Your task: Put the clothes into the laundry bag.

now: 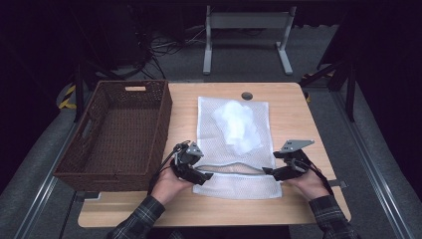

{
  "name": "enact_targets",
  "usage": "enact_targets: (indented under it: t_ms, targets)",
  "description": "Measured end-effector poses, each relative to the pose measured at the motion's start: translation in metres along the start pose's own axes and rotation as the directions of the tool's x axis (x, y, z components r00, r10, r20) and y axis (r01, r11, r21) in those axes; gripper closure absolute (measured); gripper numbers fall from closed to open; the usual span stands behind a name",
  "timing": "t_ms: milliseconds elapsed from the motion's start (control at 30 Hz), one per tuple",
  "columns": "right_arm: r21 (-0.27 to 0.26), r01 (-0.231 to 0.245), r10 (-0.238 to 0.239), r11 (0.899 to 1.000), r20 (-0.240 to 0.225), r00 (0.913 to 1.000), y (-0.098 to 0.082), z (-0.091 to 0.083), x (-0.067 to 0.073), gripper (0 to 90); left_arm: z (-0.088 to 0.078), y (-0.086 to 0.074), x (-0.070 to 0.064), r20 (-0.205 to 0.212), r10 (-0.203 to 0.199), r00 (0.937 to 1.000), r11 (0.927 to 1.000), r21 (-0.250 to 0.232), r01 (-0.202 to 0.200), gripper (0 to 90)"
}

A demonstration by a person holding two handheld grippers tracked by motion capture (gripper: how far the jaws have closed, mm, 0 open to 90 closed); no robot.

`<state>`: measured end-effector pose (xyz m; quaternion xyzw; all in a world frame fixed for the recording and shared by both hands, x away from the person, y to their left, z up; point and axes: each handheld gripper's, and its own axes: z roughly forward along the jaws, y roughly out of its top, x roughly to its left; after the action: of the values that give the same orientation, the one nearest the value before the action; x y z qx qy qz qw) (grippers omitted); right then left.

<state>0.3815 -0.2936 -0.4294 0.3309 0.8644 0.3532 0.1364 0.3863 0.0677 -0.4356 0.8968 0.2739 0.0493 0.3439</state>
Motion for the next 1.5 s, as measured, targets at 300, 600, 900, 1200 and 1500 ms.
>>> enact_targets:
  t_ms: [300,600,900,1200,1500]
  targets:
    - [-0.015,0.017,-0.016,1.0,0.02,0.9997,-0.014,-0.013,0.008,15.5,-0.006,-0.018,-0.011,0.009,0.023,0.9997,0.9993,-0.029,-0.023,8.8]
    - [-0.039,-0.004,0.006,0.999,0.04,0.9992,-0.037,-0.029,0.008,9.3,-0.016,-0.039,-0.02,-0.012,0.04,0.9991,0.9989,-0.024,-0.04,5.2]
    - [-0.041,-0.008,0.011,0.999,0.059,0.9982,-0.054,-0.04,0.014,7.8,-0.023,-0.052,-0.021,-0.015,0.037,0.9992,0.9991,-0.021,-0.037,4.8]
    - [-0.041,-0.005,0.007,0.999,0.058,0.9983,-0.071,-0.049,0.014,6.5,-0.025,-0.059,-0.025,-0.012,0.061,0.998,0.9981,-0.008,-0.061,3.3]
    - [-0.059,0.021,-0.019,0.998,0.032,0.9993,-0.07,-0.047,0.014,5.6,-0.025,-0.058,-0.024,-0.003,0.064,0.998,0.9979,-0.009,-0.064,3.3]
